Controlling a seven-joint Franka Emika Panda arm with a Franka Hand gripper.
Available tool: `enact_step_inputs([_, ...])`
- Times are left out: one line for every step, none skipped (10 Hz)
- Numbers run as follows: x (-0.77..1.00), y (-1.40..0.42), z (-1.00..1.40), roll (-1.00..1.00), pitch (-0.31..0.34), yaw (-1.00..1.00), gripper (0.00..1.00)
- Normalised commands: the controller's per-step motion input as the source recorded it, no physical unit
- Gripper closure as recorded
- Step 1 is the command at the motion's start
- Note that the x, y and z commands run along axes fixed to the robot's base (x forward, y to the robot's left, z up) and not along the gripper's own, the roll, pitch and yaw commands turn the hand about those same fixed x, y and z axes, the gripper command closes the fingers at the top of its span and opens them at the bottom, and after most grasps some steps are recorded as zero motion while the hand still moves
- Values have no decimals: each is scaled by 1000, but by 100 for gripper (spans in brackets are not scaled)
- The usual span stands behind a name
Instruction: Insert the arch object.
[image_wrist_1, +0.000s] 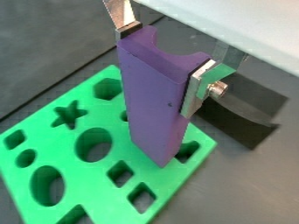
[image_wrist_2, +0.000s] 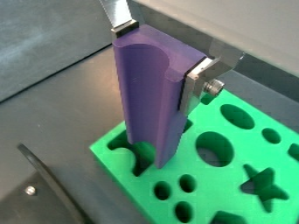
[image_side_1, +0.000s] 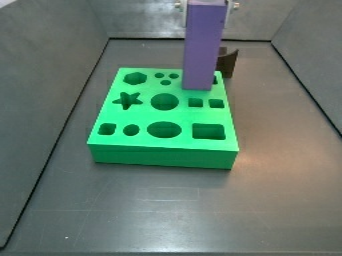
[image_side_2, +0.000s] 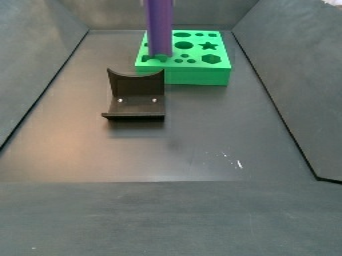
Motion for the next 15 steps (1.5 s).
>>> enact_step_inputs([577, 140, -309, 146, 119, -309, 100])
enact_step_inputs([354, 117, -366, 143, 71, -89, 100])
enact_step_inputs([137, 149, -403, 139, 0, 103, 100])
enact_step_inputs([14, 217, -389, 116, -31, 277, 100])
enact_step_inputs([0, 203, -334, 46, -61, 280, 100])
enact_step_inputs([-129, 157, -263, 0, -74, 194, 100])
enact_step_inputs([-6, 51, -243, -21, -30, 71, 100])
enact_step_inputs([0, 0, -246, 0, -3, 0, 100])
enact_step_inputs([0, 0, -246, 0, -11, -17, 100])
enact_step_inputs([0, 0, -246, -9, -13, -171, 100])
enact_step_inputs([26, 0, -246, 0, 0, -266, 100])
enact_step_inputs([0, 94, -351, 0, -26, 34, 100])
enact_step_inputs([0, 171, -351, 0, -57, 351, 100])
enact_step_inputs([0, 143, -306, 0, -47, 326, 100])
enact_step_inputs([0, 66, -311, 0, -46, 240, 100])
